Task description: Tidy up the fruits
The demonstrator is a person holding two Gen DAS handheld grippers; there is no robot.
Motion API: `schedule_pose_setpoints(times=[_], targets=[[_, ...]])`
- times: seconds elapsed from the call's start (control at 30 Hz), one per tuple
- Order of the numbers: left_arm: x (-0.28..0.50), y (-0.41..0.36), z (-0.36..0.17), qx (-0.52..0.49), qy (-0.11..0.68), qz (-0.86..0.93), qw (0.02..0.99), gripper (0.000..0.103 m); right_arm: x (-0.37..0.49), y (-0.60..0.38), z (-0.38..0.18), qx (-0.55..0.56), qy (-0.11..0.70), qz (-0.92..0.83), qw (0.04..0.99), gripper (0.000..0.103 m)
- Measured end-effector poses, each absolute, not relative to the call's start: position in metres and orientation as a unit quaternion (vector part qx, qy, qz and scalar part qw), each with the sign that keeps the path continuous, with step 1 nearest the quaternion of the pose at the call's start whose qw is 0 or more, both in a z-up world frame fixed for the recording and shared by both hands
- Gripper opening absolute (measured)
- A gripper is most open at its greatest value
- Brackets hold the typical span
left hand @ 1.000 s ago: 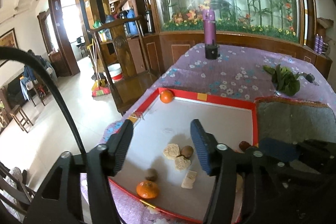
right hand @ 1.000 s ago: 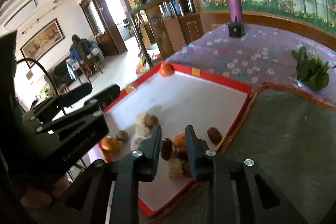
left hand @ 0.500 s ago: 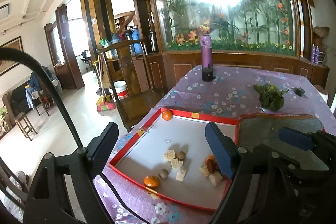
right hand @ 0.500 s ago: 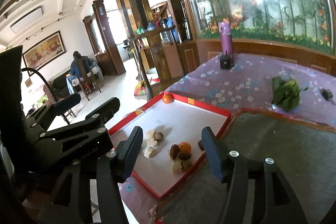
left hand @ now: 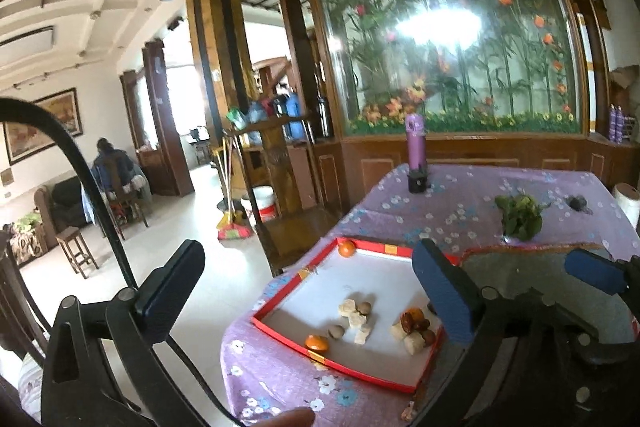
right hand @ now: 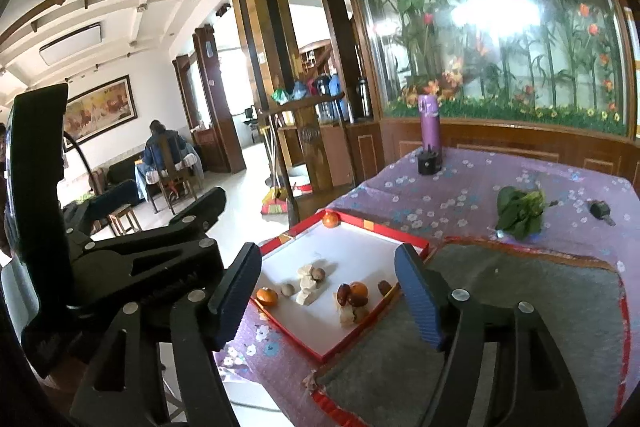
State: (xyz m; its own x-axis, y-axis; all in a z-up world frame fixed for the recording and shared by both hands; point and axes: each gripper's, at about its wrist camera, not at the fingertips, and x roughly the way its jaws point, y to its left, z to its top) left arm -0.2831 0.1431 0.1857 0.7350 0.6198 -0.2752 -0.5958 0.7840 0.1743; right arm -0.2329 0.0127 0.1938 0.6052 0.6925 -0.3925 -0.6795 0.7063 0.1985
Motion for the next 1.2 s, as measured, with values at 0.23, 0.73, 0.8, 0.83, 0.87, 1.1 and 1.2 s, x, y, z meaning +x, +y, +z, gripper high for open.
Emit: schedule_pose_setpoints(times=[0.23, 0.73, 0.8, 0.83, 0.87, 1.1, 1.2], targets=[[-0.295, 0.132, 0.196, 0.048, 0.15, 0.324, 0.933, 0.103, -0.247, 0.004, 0.202, 0.009, 0.202, 0.383, 0.901, 0.073], [-0.304, 0.135, 0.2, 0.036, 0.148, 0.322, 0.935, 0.103, -0.259, 0.005, 0.205, -0.006, 0.177, 0.382, 0.907, 0.074], [-0.305, 0.136, 0.2, 0.033, 0.15, 0.322, 0.934, 0.103, -0.26, 0.006, 0.204, -0.009, 0.176, 0.382, 0.907, 0.074], [-0.305, 0.136, 0.2, 0.034, 0.15, 0.322, 0.934, 0.103, -0.259, 0.006, 0.204, -0.009, 0.176, 0.382, 0.907, 0.074], [-0.305, 0.136, 0.199, 0.034, 0.151, 0.323, 0.934, 0.103, -0.26, 0.007, 0.204, -0.009, 0.176, 0.382, 0.907, 0.074], [-0.303, 0.135, 0.197, 0.036, 0.152, 0.325, 0.933, 0.103, -0.26, 0.009, 0.205, -0.011, 0.177, 0.383, 0.906, 0.074], [-0.303, 0.135, 0.197, 0.035, 0.153, 0.325, 0.933, 0.103, -0.26, 0.009, 0.205, -0.011, 0.177, 0.383, 0.906, 0.074]])
